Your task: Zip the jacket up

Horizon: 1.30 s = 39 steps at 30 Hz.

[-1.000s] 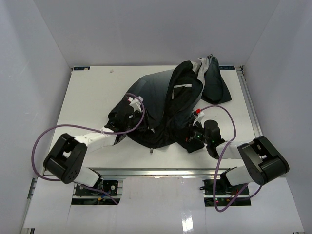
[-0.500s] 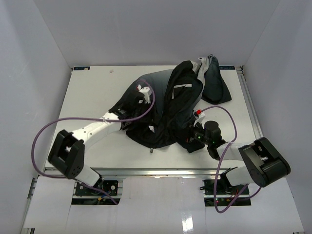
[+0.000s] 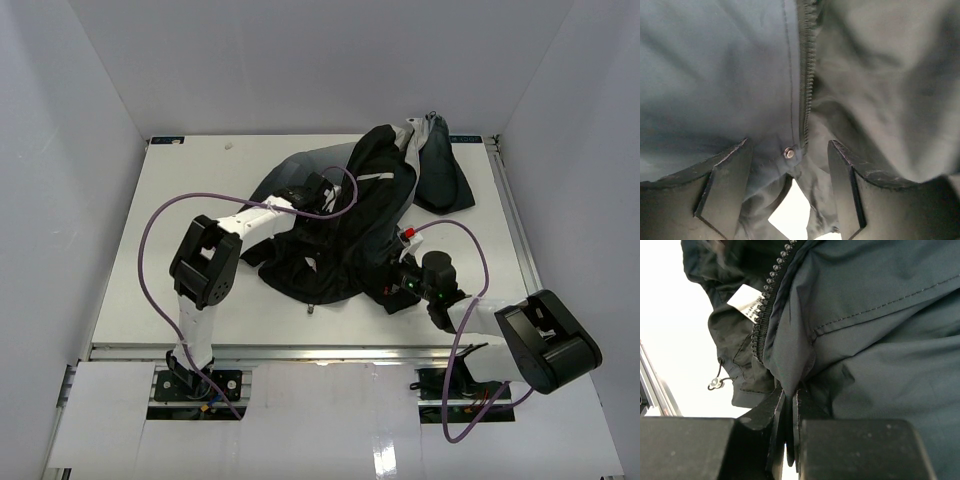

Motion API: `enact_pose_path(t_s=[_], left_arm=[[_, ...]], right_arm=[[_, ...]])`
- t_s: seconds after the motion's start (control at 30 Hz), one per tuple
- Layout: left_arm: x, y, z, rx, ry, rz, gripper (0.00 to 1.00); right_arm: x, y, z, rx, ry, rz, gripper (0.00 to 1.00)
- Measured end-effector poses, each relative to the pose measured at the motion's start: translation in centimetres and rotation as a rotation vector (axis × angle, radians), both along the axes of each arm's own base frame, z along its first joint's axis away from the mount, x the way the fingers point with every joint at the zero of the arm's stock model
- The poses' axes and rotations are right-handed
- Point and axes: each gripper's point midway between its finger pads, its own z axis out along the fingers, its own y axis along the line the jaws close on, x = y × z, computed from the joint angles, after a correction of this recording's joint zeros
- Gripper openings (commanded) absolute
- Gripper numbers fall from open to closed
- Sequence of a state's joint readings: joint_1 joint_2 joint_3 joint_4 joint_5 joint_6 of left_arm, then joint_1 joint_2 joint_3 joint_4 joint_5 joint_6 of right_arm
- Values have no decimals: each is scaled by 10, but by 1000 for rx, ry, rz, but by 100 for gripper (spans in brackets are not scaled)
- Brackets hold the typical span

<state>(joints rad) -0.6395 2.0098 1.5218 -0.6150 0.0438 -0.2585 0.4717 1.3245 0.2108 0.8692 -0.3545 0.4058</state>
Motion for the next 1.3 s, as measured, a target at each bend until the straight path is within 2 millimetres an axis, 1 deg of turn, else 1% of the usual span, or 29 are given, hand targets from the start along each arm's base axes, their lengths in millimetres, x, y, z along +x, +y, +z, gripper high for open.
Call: enact_pose_path(t_s=[0.07,0.13,0.3,0.33,0.37,0.47,0.53,0.57,0.63,0.7,0.77,0.8,1.0,1.03,1.07,1.1,1.13,1.3], left_arm=[[-4,4,-15,32,30,-6,64],[-5,5,-22,44,43,-13,59],[-6,5,-27,39,41,-28,49],[-6,6,-27,38,38,-29,49],[-6,6,-27,38,35,-30,52],[-6,6,-28,33,29,-29,55],[-6,5,-28,30,26,-30,49],[-6,5,-28,31,25,-31,44],[-5,6,-29,31,21,-29,32],[-4,6,-30,32,17,-29,16],[-4,6,-30,27,15,-28,2],[-3,6,-30,24,15,-27,0],[-4,6,-31,12,13,-22,0],[-4,6,-30,10,11,-20,6],[-4,6,-30,8,10,-17,28],[-4,6,-30,8,9,-12,56],[-4,6,-30,7,8,-7,59],[-7,1,-25,-10,9,-2,62]], right_arm=[[-1,0,1,1,-7,0,8],[-2,-1,1,-1,-9,1,8],[-2,-2,3,-4,-21,3,8],[-2,-2,3,-4,-23,3,8],[-2,-2,4,-4,-26,4,8],[-2,-2,4,-4,-27,4,8],[-2,-2,4,-4,-27,4,8],[-2,-2,4,-4,-27,4,8],[-2,-2,5,-3,-28,4,8],[-2,-2,6,-2,-31,4,8],[-2,-2,7,0,-34,4,8],[-2,-2,8,1,-36,4,8],[-3,-2,6,-3,-29,4,8],[-3,-3,6,-4,-28,4,8],[-3,-3,6,-4,-26,4,8],[-4,-3,6,-5,-25,4,8],[-4,-3,5,-5,-25,4,8],[-4,-3,5,-5,-24,3,8]])
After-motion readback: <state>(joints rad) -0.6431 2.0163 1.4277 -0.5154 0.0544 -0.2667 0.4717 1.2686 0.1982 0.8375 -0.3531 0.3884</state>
